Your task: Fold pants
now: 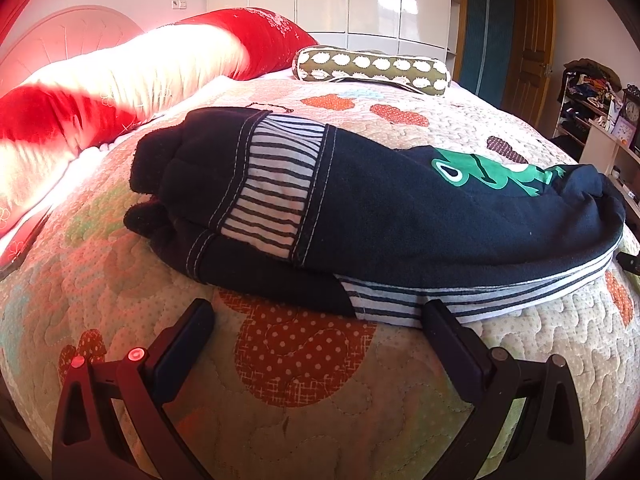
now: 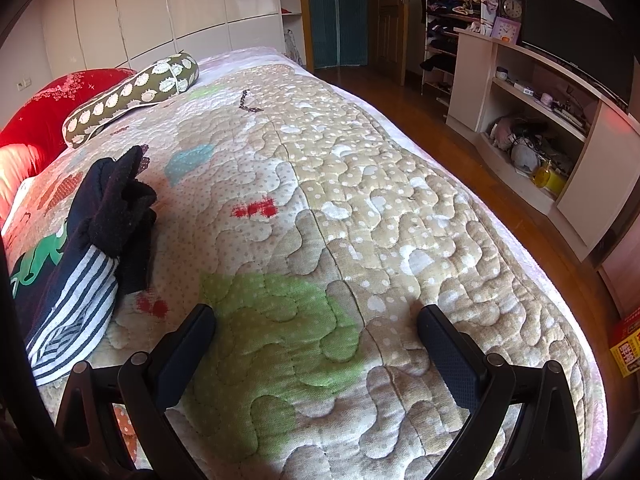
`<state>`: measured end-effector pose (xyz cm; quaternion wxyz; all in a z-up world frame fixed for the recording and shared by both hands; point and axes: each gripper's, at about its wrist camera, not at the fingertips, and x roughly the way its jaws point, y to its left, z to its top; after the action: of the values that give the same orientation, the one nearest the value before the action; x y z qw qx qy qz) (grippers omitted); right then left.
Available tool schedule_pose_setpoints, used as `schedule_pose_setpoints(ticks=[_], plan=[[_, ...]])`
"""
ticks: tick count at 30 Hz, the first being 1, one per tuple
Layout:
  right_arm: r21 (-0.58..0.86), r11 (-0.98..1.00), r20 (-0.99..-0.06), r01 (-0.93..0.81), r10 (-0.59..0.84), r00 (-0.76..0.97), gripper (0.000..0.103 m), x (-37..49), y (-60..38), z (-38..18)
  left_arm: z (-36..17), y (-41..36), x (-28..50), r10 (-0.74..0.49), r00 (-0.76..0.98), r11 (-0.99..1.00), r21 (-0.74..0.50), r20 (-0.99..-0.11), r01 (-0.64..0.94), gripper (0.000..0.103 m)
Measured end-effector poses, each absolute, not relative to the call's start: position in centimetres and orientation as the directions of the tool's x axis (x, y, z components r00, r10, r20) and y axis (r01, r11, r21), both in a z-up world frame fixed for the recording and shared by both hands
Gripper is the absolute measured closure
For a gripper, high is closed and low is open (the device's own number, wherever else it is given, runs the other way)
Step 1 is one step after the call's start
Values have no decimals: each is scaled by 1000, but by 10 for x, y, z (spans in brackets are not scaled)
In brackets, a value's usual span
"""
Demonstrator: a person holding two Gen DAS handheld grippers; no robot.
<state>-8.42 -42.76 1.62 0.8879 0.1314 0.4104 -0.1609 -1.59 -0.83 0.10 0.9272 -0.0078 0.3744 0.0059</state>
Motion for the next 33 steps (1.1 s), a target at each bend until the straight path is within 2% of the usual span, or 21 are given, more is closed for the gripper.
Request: schedule_pose_setpoints(ticks=[4, 6, 8, 9, 11, 14, 18, 20, 23, 24, 25, 26, 27, 28, 33], plan=[[199, 900, -801, 388, -79, 593, 0, -86, -442, 21, 9, -8, -17, -12, 636, 1000, 5, -771, 25, 0], [236, 890, -814, 390, -39, 580, 0, -86, -445, 20, 20, 4, -26, -95, 621, 995, -90, -778, 39, 1], [173, 927, -841, 334, -38, 540, 0, -81, -439, 20, 30, 19, -35, -148, 625, 986, -163, -767, 33, 1], [146, 935, -849, 324, -49, 526, 6, -81, -437, 23, 34, 27, -37, -155, 630, 983, -182, -761, 22, 1], [245, 919, -811, 308, 21, 584, 14, -91, -437, 34, 38, 47, -32, -171, 635, 973, -232, -754, -12, 1], [479, 858, -704, 186, 249, 665, 15, -96, -430, 44, 29, 75, -8, -265, 593, 928, -368, -760, -56, 1], [616, 781, -638, 100, 421, 644, 18, -71, -406, 36, 21, 88, 31, -364, 574, 866, -494, -733, -81, 1], [635, 766, -635, 102, 443, 633, 19, -54, -395, 29, 22, 83, 49, -397, 569, 856, -514, -720, -53, 1], [636, 761, -635, 127, 423, 647, 19, -30, -383, 23, 15, 73, 77, -393, 529, 858, -507, -752, -83, 1], [631, 764, -638, 137, 410, 652, 28, -23, -380, 22, 15, 71, 81, -375, 522, 865, -492, -766, -101, 2], [615, 773, -651, 157, 385, 655, 38, -19, -379, 22, 17, 70, 83, -344, 520, 878, -465, -781, -117, 19], [608, 772, -662, 182, 368, 653, 65, -18, -379, 22, 20, 66, 83, -313, 517, 893, -432, -797, -125, 51], [640, 744, -652, 191, 394, 648, 78, -18, -382, 20, 21, 66, 81, -325, 504, 894, -434, -800, -111, 64], [682, 706, -629, 193, 431, 647, 79, -18, -388, 18, 23, 68, 78, -363, 495, 880, -466, -789, -97, 81], [697, 691, -605, 194, 420, 677, 84, -55, -397, 37, 40, 71, 51, -394, 497, 864, -496, -773, -87, 84]])
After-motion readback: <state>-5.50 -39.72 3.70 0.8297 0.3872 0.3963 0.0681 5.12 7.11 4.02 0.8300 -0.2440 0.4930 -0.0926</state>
